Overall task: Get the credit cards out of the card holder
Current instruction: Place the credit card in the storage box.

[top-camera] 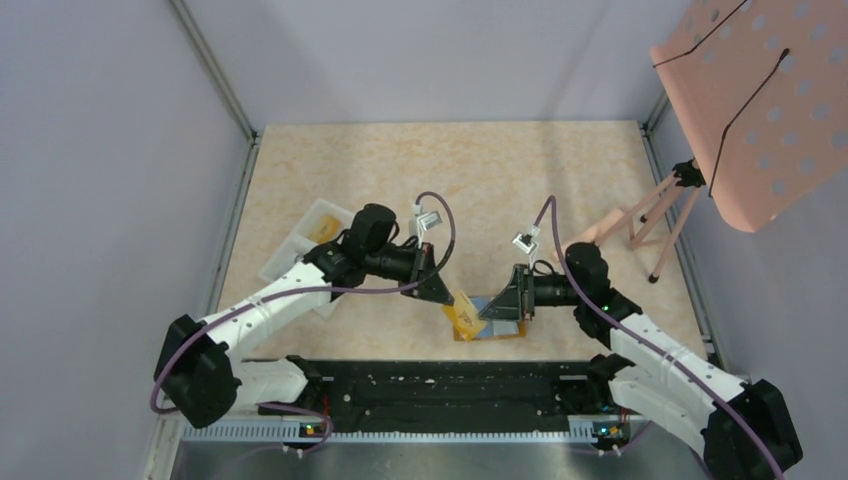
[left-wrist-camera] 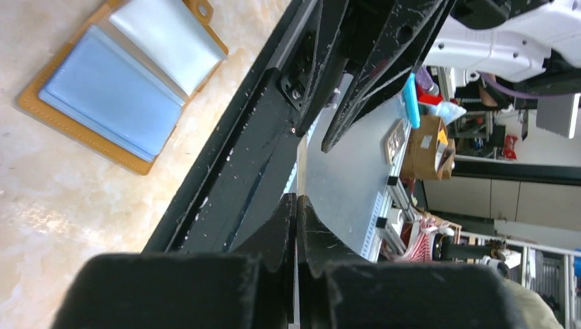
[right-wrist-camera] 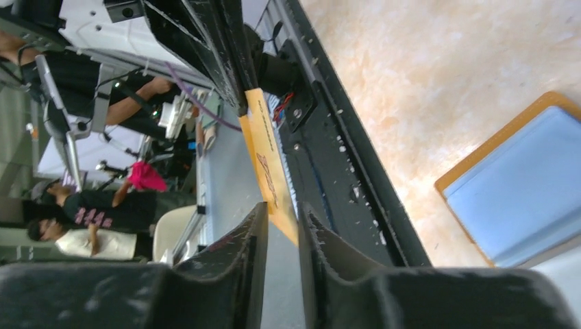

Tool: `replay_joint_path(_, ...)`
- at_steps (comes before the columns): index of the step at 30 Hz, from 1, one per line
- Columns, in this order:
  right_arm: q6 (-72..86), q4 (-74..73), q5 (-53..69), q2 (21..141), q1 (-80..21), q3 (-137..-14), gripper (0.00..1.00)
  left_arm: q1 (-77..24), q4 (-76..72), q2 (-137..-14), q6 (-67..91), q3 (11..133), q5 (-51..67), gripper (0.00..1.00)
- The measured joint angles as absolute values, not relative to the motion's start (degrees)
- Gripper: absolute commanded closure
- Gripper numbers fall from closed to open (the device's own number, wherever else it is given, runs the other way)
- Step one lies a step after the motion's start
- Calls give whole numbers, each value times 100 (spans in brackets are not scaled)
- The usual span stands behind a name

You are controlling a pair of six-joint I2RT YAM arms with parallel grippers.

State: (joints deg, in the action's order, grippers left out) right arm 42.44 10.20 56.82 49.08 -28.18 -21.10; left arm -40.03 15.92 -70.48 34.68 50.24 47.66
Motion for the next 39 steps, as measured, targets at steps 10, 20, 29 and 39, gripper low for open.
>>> replay_joint_path(10,4366,331,4434,4152,-2818,-2137,2,-3253,1463,-6670,3771,4827,4292,100)
replay_joint_path(20,4141,-318,3813,4012,-2818,-2187,1,-1951,1684,-4976,4189,4278,1717,100)
replay_joint_path(29,4145,-167,3756,4163,-2818,-2165,1,-1483,2250,-4453,4366,4348,-1094,100)
replay_joint_path(39,4200,104,3913,4423,-2818,-2023,1,-637,1970,-4923,4797,4320,-1837,100)
